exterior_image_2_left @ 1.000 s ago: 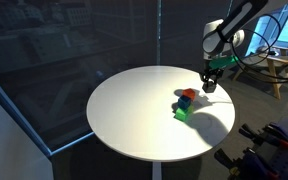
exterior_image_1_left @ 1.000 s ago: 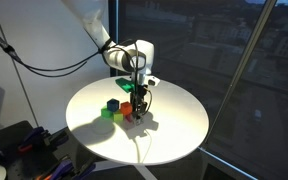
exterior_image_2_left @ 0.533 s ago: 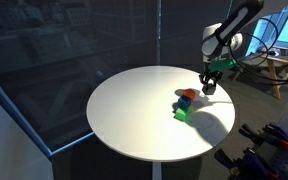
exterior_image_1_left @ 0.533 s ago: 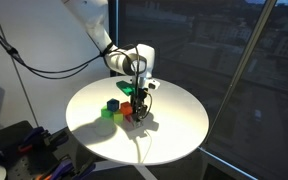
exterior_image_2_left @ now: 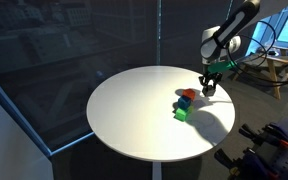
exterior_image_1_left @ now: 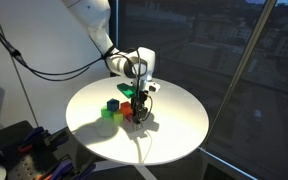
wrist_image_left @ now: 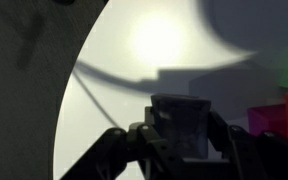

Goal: Remove the gray block from the stack and place it on the table

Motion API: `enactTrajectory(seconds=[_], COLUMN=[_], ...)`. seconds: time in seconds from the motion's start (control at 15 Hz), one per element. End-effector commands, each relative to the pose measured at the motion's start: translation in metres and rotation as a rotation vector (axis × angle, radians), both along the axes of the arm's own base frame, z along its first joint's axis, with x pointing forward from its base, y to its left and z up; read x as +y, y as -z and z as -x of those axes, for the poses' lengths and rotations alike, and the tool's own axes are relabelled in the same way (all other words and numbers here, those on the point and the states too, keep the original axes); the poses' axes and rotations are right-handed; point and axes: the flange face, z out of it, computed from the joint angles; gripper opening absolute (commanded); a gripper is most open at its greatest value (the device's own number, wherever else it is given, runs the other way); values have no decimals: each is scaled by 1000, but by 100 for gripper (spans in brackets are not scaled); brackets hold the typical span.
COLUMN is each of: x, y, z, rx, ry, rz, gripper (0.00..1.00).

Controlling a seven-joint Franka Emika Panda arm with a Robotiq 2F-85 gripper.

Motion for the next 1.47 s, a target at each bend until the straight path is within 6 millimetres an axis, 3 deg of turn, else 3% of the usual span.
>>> enactTrajectory(seconds=[0.0, 0.2, 1.0, 1.4], x=[-7, -6, -4, 7], y=[0, 1, -15, -41], z=[-6, -6, -1, 0], rx=[-16, -13, 3, -36], ry=[-6, -8, -9, -39], rz=[-9, -10, -3, -10], gripper=[78, 99, 100, 100])
